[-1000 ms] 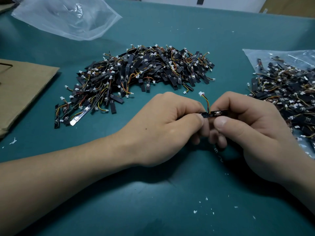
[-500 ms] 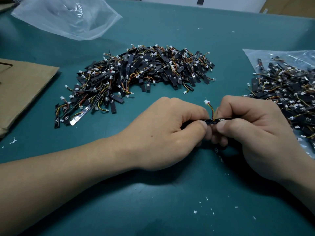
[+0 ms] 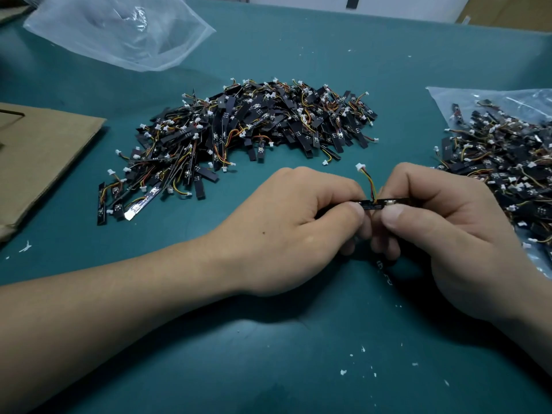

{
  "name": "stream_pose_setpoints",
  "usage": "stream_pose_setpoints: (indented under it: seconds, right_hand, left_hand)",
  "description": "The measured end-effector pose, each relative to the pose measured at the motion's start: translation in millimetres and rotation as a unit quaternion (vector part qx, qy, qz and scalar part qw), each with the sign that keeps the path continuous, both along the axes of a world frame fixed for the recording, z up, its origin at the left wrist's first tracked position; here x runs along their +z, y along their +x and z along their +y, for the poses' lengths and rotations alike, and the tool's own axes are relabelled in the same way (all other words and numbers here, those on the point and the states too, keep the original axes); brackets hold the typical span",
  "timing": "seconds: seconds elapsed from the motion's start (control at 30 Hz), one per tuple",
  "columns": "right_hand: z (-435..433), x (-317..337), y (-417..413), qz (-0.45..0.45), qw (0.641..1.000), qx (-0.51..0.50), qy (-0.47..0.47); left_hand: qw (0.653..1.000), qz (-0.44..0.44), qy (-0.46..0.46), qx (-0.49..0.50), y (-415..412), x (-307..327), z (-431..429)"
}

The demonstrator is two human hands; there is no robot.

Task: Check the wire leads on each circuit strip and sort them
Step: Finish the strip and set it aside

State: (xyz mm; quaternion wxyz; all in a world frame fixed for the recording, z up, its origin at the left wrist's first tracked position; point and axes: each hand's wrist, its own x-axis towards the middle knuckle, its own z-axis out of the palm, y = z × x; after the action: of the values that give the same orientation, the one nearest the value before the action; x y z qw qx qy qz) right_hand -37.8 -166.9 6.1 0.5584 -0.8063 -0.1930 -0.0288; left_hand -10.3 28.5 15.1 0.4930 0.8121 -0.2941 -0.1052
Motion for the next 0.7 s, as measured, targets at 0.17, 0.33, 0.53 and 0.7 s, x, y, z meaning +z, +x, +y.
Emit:
stream_pose_setpoints:
  seconds: [0.17, 0.33, 0.53, 0.7]
  right_hand:
    - [-1.4, -0.7, 0.2, 0.001, 0.999, 0.013, -0.029]
    - [-2.3, -0.2, 5.3, -0.025, 0.990, -0.079, 0.110]
    - [-4.2, -3.9, 12.8, 0.021, 0.982, -0.140, 0.127]
    - [1.5, -4.9, 4.3, -0.004, 0.996, -0.081, 0.025]
  left_hand:
    - [1.000, -0.019, -0.016, 0.008, 0.6, -1.6, 0.6]
    - [0.995, -0.058, -0.051, 0.061, 0.8, -4.3, 0.5]
    - [0.940, -0.278, 0.178, 0.089, -8.6, -9.5, 0.5]
    - [0.904, -0.200, 0.364, 0.098, -9.8, -9.0, -3.6]
